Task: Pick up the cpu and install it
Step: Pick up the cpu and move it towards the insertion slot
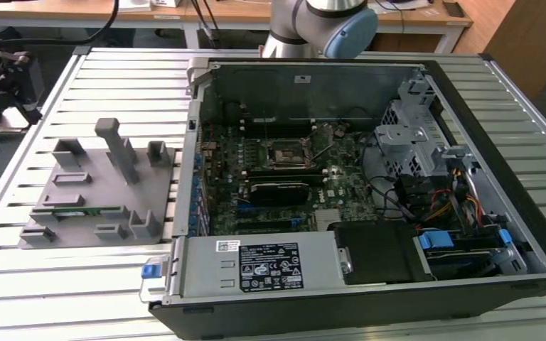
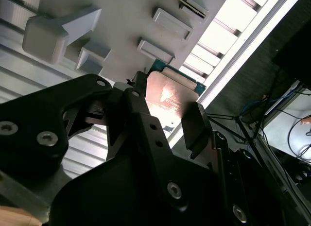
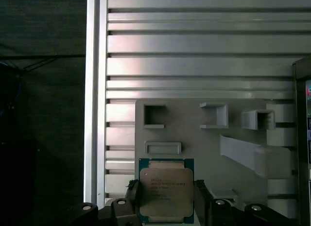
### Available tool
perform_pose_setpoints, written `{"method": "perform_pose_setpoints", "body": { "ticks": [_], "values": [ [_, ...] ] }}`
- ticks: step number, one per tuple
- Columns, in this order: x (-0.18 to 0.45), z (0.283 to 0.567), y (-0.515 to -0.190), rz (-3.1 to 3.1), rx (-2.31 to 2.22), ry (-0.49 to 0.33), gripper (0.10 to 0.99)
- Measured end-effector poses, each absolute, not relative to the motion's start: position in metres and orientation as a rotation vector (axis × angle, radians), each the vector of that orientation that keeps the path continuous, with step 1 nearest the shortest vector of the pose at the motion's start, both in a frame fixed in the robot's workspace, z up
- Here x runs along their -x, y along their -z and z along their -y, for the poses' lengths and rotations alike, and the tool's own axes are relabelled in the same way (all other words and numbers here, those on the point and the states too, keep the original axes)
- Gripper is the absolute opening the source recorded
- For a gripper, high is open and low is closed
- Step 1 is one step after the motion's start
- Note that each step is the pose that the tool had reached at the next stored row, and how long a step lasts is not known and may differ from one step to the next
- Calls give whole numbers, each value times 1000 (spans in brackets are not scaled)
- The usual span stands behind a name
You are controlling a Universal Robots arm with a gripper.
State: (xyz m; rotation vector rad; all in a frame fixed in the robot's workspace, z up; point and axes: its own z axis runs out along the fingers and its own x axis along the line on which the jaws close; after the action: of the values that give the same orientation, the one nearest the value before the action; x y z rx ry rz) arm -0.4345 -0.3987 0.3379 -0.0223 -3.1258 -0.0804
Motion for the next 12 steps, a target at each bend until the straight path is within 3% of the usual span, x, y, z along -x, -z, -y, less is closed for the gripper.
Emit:
{"method": "perform_pose_setpoints", "body": {
  "ticks": [12],
  "values": [
    [434, 395, -360, 3126, 22, 80, 533]
  ]
}}
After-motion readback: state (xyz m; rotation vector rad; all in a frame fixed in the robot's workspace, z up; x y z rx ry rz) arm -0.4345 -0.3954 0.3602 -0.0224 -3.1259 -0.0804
